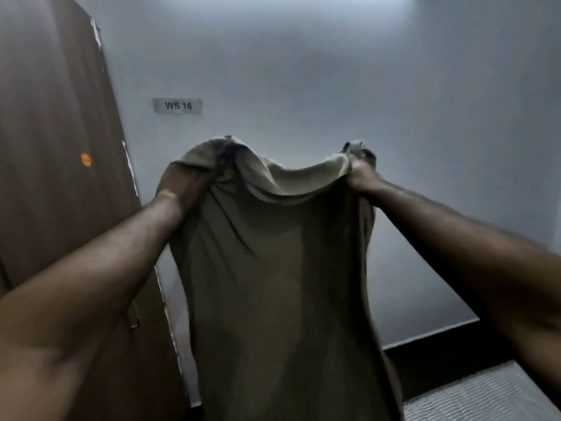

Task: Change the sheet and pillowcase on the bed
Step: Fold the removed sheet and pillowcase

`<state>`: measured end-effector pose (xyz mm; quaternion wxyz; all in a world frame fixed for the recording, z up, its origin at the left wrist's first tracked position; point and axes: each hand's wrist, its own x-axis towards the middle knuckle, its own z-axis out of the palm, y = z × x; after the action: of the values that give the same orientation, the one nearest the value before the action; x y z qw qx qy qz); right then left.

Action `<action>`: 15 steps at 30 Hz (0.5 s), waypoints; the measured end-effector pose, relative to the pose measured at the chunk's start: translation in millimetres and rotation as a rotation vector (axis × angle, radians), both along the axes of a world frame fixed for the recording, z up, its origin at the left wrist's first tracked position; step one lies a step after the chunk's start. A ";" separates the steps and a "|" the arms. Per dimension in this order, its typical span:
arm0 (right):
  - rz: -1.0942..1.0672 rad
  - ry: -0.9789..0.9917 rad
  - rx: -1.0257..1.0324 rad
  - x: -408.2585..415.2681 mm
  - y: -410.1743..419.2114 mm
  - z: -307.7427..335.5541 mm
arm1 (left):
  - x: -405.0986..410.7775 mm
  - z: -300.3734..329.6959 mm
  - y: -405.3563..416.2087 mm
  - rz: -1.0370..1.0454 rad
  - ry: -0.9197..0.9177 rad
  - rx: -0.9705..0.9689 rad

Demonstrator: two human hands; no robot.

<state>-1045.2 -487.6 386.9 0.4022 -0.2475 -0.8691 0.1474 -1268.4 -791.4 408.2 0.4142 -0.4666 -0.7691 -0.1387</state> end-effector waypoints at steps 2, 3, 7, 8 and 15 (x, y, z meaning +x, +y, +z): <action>-0.013 0.281 -0.081 -3.8 10.6 7.8 | -6.3 -3.3 -2.3 -0.003 -0.003 0.094; -0.033 0.281 -0.059 -1.5 12.2 16.9 | -5.7 0.5 -5.4 -0.025 -0.032 0.169; 0.000 -0.304 -0.175 3.1 -18.9 2.4 | -20.5 -12.8 3.4 0.015 -0.036 0.086; 0.035 -0.471 -0.295 4.8 -27.7 -8.4 | -37.3 -21.5 7.9 0.022 -0.083 0.054; 0.153 0.079 -0.183 -9.7 -10.7 9.6 | -43.5 3.9 15.1 0.033 -0.213 0.124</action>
<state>-1054.9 -498.3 396.5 0.3995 -0.2102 -0.8517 0.2662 -1311.9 -776.3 412.1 0.3606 -0.4100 -0.8062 -0.2278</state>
